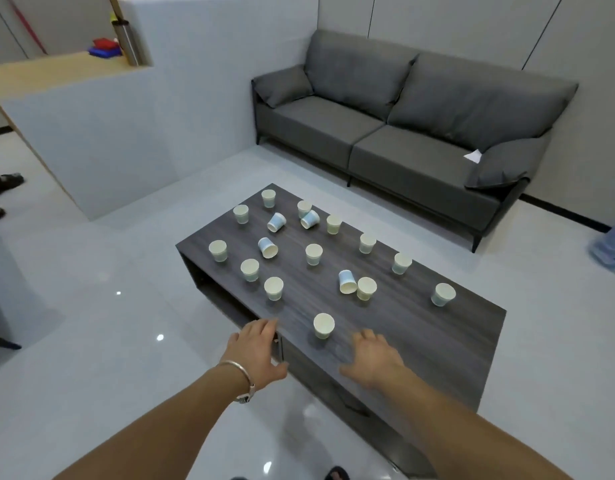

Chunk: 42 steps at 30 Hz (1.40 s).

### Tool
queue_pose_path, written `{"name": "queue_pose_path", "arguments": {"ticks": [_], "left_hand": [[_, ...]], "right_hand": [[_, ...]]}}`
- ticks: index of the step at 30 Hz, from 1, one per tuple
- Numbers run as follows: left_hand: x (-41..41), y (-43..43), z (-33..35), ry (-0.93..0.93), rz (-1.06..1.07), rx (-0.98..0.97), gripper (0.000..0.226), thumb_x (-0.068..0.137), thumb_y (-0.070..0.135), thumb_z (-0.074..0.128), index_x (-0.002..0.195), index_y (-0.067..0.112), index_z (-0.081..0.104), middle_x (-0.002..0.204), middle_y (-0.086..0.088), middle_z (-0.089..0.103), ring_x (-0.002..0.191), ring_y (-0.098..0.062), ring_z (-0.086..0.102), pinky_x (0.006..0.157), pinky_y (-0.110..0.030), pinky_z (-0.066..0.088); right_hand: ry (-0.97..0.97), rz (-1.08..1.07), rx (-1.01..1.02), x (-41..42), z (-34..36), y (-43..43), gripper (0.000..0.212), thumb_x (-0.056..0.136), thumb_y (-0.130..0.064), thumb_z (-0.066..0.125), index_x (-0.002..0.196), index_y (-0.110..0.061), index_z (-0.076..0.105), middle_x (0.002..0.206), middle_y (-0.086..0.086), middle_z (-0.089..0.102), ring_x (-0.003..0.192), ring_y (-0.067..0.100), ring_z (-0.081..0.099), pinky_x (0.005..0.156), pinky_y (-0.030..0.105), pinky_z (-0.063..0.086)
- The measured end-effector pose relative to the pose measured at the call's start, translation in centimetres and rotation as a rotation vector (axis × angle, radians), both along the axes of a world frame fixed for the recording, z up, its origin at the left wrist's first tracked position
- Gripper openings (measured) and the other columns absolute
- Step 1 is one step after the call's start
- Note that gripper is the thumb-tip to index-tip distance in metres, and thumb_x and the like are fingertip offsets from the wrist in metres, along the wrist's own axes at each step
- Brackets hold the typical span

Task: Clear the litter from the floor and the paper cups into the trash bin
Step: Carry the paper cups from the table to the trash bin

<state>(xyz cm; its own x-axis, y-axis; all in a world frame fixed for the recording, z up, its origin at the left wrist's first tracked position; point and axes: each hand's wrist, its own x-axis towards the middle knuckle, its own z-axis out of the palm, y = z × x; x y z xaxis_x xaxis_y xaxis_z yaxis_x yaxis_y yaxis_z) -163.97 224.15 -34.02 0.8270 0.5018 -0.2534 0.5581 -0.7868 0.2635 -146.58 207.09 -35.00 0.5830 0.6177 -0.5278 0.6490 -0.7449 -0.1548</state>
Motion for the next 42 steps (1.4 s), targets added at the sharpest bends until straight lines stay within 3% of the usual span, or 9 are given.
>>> {"name": "queue_pose_path", "arguments": {"ticks": [11, 21, 23, 25, 28, 32, 37, 42], "left_hand": [[11.8, 11.7, -9.8, 0.125, -0.222, -0.214, 0.09, 0.075, 0.054, 0.059, 0.149, 0.026, 0.016, 0.152, 0.003, 0.025, 0.137, -0.019, 0.027, 0.113, -0.036, 0.025], [18.0, 17.7, -23.1, 0.259, -0.418, -0.359, 0.096, 0.072, 0.047, 0.065, 0.15, 0.025, 0.014, 0.151, 0.002, 0.026, 0.135, -0.018, 0.03, 0.111, -0.032, 0.029], [18.4, 17.4, -25.5, 0.257, -0.4, -0.393, 0.096, 0.072, 0.047, 0.067, 0.149, 0.025, 0.014, 0.15, 0.002, 0.028, 0.134, -0.018, 0.033, 0.11, -0.033, 0.032], [18.8, 17.0, -27.3, 0.263, -0.378, -0.44, 0.096, 0.072, 0.047, 0.068, 0.149, 0.025, 0.015, 0.149, 0.002, 0.03, 0.133, -0.018, 0.035, 0.109, -0.033, 0.035], [19.8, 16.3, -28.7, 0.247, -0.399, -0.471, 0.093, 0.073, 0.049, 0.067, 0.148, 0.023, 0.019, 0.147, 0.001, 0.035, 0.13, -0.017, 0.038, 0.107, -0.029, 0.035], [22.2, 14.6, -28.2, 0.185, -0.351, -0.566, 0.097, 0.067, 0.049, 0.072, 0.147, 0.022, 0.024, 0.146, 0.002, 0.036, 0.132, -0.015, 0.036, 0.108, -0.026, 0.032], [25.2, 13.1, -26.9, 0.139, -0.414, -0.647, 0.095, 0.059, 0.039, 0.08, 0.141, 0.028, 0.033, 0.135, 0.007, 0.047, 0.123, -0.01, 0.045, 0.097, -0.021, 0.037], [25.9, 12.5, -26.2, 0.086, -0.378, -0.634, 0.069, 0.067, 0.047, 0.073, 0.129, 0.034, 0.045, 0.122, 0.013, 0.056, 0.111, -0.005, 0.053, 0.09, -0.024, 0.046]], "right_hand": [[0.107, -0.191, -0.072, 7.0, -9.6, 11.8, 0.081, 0.081, -0.054, 0.059, 0.148, -0.026, 0.024, 0.142, 0.003, 0.033, 0.128, 0.029, 0.038, 0.1, 0.042, 0.043], [0.084, -0.434, -0.122, 9.9, -24.2, 18.4, 0.087, 0.081, -0.048, 0.064, 0.146, -0.032, 0.01, 0.155, 0.005, 0.012, 0.122, 0.035, 0.041, 0.09, 0.042, 0.046], [0.096, -0.436, -0.13, 10.1, -26.7, 18.2, 0.084, 0.082, -0.046, 0.065, 0.146, -0.032, 0.013, 0.154, 0.006, 0.015, 0.122, 0.035, 0.042, 0.09, 0.043, 0.045], [0.123, -0.437, -0.116, 10.3, -28.4, 17.8, 0.079, 0.083, -0.043, 0.065, 0.146, -0.028, 0.019, 0.145, 0.007, 0.031, 0.121, 0.033, 0.046, 0.089, 0.043, 0.045], [0.14, -0.555, -0.017, 10.6, -28.8, 17.0, 0.077, 0.083, -0.046, 0.063, 0.145, -0.026, 0.022, 0.131, 0.004, 0.042, 0.116, 0.03, 0.051, 0.084, 0.04, 0.046], [0.287, -0.712, 0.165, 11.3, -26.6, 16.6, 0.083, 0.08, -0.054, 0.062, 0.149, -0.031, 0.021, 0.142, -0.003, 0.038, 0.12, 0.023, 0.052, 0.088, 0.036, 0.046], [0.469, -0.669, 0.309, 12.5, -24.1, 15.6, 0.091, 0.073, -0.049, 0.067, 0.151, -0.033, 0.022, 0.152, -0.004, 0.036, 0.13, 0.018, 0.045, 0.103, 0.03, 0.04], [0.589, -0.634, 0.349, 15.7, -23.5, 13.2, 0.099, 0.066, -0.067, 0.067, 0.15, -0.04, 0.022, 0.152, -0.008, 0.035, 0.132, 0.01, 0.041, 0.105, 0.027, 0.036]]}}
